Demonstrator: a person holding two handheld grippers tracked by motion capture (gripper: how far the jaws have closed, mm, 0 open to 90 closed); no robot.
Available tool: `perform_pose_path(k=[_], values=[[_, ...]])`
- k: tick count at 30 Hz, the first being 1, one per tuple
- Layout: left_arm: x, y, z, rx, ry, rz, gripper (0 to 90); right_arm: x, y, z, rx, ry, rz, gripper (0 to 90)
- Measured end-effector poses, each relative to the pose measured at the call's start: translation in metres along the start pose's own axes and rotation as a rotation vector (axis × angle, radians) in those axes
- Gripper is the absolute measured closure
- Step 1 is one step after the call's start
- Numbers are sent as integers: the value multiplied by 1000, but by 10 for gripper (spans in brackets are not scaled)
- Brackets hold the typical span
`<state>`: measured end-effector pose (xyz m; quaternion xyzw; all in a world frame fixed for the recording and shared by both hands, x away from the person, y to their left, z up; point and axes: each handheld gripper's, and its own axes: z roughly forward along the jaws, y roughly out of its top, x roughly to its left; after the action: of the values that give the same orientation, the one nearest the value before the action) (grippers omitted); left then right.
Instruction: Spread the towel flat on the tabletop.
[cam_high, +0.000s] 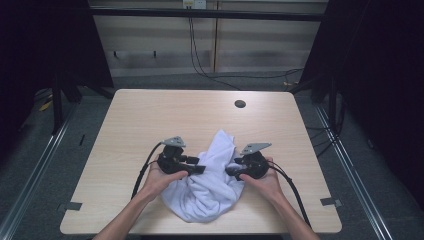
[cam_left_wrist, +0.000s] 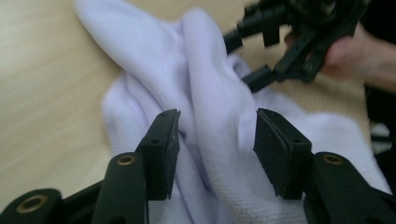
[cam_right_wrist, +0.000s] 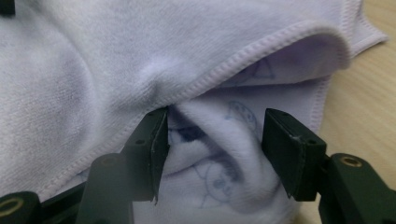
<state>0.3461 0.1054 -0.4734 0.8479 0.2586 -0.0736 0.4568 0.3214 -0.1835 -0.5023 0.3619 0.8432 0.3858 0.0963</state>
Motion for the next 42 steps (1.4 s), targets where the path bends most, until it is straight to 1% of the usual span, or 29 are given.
perform_pose_path(k=[1, 2, 3, 4, 5, 6, 7, 8, 10, 11, 12, 14, 15, 16, 17, 19, 21, 23, 25, 27, 31, 33, 34, 35, 36, 38, 39, 40, 42], values=[[0, -1, 2, 16, 8, -4, 513, 2, -1, 2, 5, -3, -3, 408], [0, -3, 4, 20, 8, -3, 574, 3, -2, 3, -6, -10, 3, 431], [0, -5, 6, 39, -4, 13, 670, 4, -2, 3, -4, -22, 1, 466], [0, -7, 7, 46, 9, 18, 744, 7, -1, 3, 0, -34, -7, 512], [0, -8, 5, 34, 3, 20, 811, 8, -1, 3, 2, -31, -14, 605], [-1, -6, 1, 12, 19, 29, 843, 11, -1, 1, 12, -53, -10, 764], [-1, -5, -4, -11, 23, 26, 850, 11, -1, 1, 11, -45, -3, 817], [-2, -3, -9, -35, 18, 22, 853, 11, 0, 0, 6, -48, 11, 833], [-2, 1, -27, -117, 19, 16, 855, 7, 3, -7, -20, -69, 26, 843], [-2, 3, -39, -169, 23, 11, 855, 3, 5, -15, -55, -84, 41, 845], [-2, 4, -46, -201, 33, 10, 856, -3, 9, -26, -91, -114, 63, 846], [2, 4, -63, -274, 46, -13, 857, -13, 11, -44, -133, -142, 96, 847], [4, 3, -73, -301, 75, -17, 857, -19, 11, -55, -146, -170, 113, 848], [5, 3, -78, -318, 81, -23, 858, -28, 9, -67, -163, -192, 137, 851], [5, 3, -81, -329, 79, -27, 859, -34, 7, -77, -197, -188, 168, 854], [-4, 6, -82, -342, 92, -10, 859, -38, 8, -93, -235, -181, 188, 855], [-13, 14, -85, -336, 115, 33, 859, -33, 19, -108, -280, -221, 185, 856], [-22, 27, -95, -379, 114, 42, 859, -32, 30, -117, -311, -225, 192, 856], [-26, 43, -106, -388, 142, 77, 859, -36, 45, -125, -335, -223, 206, 856], [-22, 62, -115, -406, 176, 78, 859, -42, 61, -130, -348, -215, 212, 856], [-5, 105, -131, -433, 262, 81, 858, -58, 113, -136, -346, -250, 206, 857], [0, 123, -141, -473, 285, 83, 859, -65, 136, -141, -351, -256, 207, 857], [-1, 129, -145, -494, 290, 84, 858, -69, 152, -146, -360, -270, 207, 857], [-9, 139, -154, -526, 312, 124, 859, -70, 160, -151, -378, -273, 203, 858], [-16, 143, -159, -545, 327, 148, 859, -68, 178, -165, -432, -293, 178, 859], [-29, 142, -166, -552, 309, 195, 858, -62, 188, -178, -494, -289, 159, 860], [-35, 139, -166, -537, 308, 219, 858, -58, 189, -184, -512, -287, 146, 861], [-39, 134, -165, -520, 303, 229, 858, -54, 186, -186, -517, -279, 130, 861], [-42, 116, -157, -484, 249, 213, 856, -51, 173, -181, -493, -272, 111, 862]])
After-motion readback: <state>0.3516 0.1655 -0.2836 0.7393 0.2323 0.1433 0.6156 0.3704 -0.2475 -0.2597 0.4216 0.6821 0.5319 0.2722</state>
